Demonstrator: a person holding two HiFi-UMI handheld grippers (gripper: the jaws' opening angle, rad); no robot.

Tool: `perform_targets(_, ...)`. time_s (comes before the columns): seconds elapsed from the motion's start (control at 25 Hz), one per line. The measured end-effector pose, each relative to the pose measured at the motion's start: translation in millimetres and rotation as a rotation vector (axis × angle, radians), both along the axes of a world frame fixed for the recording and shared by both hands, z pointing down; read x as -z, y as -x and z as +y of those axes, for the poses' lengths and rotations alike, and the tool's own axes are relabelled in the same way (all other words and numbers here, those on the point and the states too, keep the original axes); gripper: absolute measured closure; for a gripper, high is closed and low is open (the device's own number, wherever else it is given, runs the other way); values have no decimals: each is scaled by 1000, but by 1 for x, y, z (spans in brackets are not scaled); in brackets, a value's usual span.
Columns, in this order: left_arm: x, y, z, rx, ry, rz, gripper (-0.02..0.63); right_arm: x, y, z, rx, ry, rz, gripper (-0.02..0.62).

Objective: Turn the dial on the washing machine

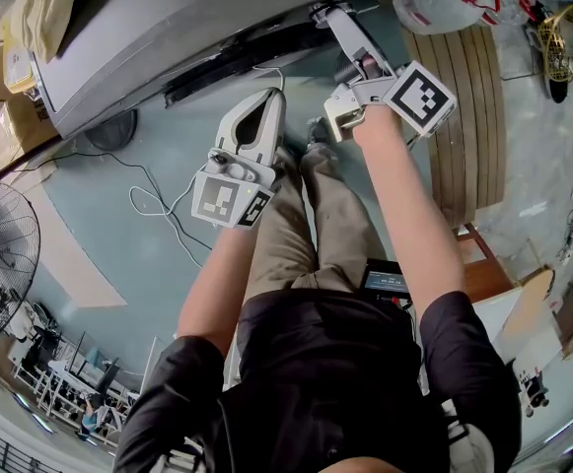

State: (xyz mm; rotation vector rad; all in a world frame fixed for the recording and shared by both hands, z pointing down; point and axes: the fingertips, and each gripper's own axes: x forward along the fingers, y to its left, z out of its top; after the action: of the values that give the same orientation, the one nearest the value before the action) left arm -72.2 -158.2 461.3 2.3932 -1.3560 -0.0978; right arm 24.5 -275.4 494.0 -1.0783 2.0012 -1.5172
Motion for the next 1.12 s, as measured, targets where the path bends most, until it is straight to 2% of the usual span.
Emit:
perform_targets(0.16, 0, 1, -2, -1, -2, 1, 611, -6, -1, 0, -28, 63, -104, 322)
perform_targets(0.6, -1, 4, -1, -3, -3, 0, 611, -11, 1, 1, -69, 146, -252, 322)
perform_targets(1.12, -1, 4, -2, -2, 1, 2, 611, -15, 0, 2, -148, 295, -542, 322)
